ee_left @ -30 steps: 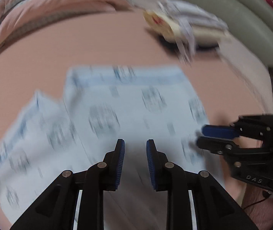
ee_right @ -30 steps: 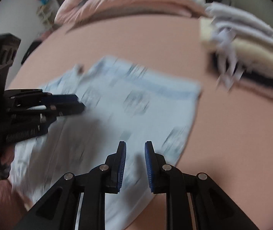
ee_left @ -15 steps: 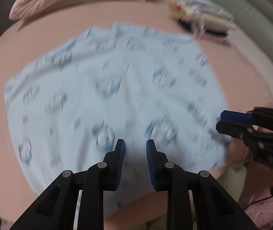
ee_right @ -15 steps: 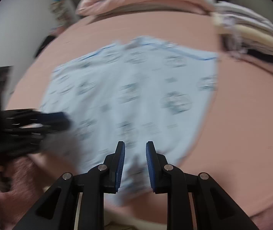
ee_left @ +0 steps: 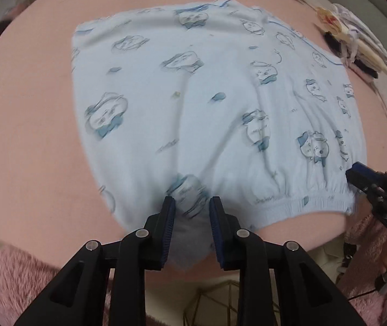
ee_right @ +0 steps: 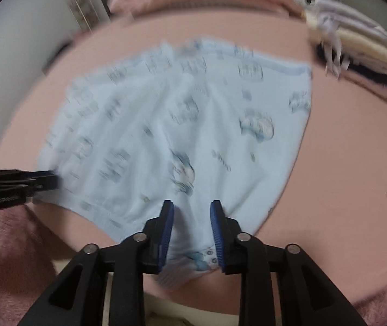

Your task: Fold clothes

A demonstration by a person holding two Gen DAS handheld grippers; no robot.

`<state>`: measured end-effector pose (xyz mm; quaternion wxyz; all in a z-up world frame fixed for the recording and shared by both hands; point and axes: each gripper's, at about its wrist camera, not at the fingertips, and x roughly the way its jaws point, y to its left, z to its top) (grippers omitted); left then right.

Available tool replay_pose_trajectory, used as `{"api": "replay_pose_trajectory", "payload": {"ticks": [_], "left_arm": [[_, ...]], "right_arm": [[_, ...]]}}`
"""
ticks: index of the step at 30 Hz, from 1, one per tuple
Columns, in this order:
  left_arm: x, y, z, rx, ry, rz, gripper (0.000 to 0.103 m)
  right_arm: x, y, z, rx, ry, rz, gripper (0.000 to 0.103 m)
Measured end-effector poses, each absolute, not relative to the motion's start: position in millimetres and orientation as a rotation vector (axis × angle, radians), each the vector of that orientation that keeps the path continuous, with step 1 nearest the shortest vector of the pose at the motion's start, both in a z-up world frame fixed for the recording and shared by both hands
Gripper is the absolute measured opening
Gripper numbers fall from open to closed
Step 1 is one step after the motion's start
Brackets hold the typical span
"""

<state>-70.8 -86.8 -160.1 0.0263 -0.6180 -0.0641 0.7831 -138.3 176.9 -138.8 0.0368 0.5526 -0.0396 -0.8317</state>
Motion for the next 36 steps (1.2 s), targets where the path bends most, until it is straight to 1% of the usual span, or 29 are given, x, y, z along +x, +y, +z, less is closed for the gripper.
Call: {"api": "replay_pose_trajectory", "payload": {"ticks": [2,3,5,7,9,11,15,16,19,22,24,26,28,30,31,32,33,34,36], "left_arm": [[-62,-92,-155,-1.954,-0.148,2.407,0.024],[-60,-95,-150,-1.947,-0.151,2.419,0.023],[-56,-102,-140,-1.886,-0.200,2.455,0.023],[-58,-105,-134,-1.825,-0.231,2.482,0.023],[-61,-104,-145,-1.896,-0.179,2.456,0.023],[-62,-101,-160,-1.988,-0.109,2.396,0.024],[-57,-98,-147,-1.966,-0.056,2.426,0.024],[-57,-99,-139,-1.910,-0.071,2.458,0.024],[-64,-105,-129,-1.810,-0.225,2.490,0.024],[-69,-105,-132,-1.836,-0.230,2.484,0.024],[-71,-103,-133,-1.843,-0.223,2.465,0.024],[-56,-99,-135,-1.831,-0.252,2.450,0.024],[-52,-99,-137,-1.826,-0.290,2.441,0.024],[-51,-98,-142,-1.836,-0.318,2.435,0.024],[-51,-97,-145,-1.844,-0.325,2.435,0.024],[-52,-98,-146,-1.847,-0.334,2.429,0.024],[-52,-98,-147,-1.849,-0.343,2.420,0.024],[-52,-100,-147,-1.847,-0.355,2.413,0.024],[-52,-103,-146,-1.837,-0.382,2.402,0.024]], "right_arm": [[-131,181,-139,1.703,-0.102,-2.567,0.027],[-127,184,-137,1.699,-0.107,-2.578,0.027],[-121,193,-129,1.675,-0.147,-2.610,0.028],[-121,201,-122,1.652,-0.254,-2.612,0.029],[-123,205,-122,1.664,-0.363,-2.568,0.043],[-126,198,-131,1.724,-0.367,-2.523,0.043],[-129,186,-137,1.761,-0.335,-2.507,0.043],[-130,183,-137,1.758,-0.322,-2.514,0.043],[-132,178,-142,1.754,-0.296,-2.532,0.044],[-141,166,-145,1.757,-0.246,-2.546,0.044],[-142,162,-143,1.773,-0.246,-2.539,0.044],[-137,168,-141,1.786,-0.305,-2.518,0.043],[-133,175,-142,1.796,-0.443,-2.477,0.044],[-135,176,-145,1.796,-0.515,-2.432,0.045],[-137,175,-147,1.794,-0.541,-2.411,0.041],[-139,174,-149,1.791,-0.567,-2.391,0.035],[-142,172,-150,1.789,-0.571,-2.384,0.016],[-147,170,-148,1.785,-0.552,-2.390,0.010],[-158,165,-145,1.779,-0.514,-2.403,0.005]]}}
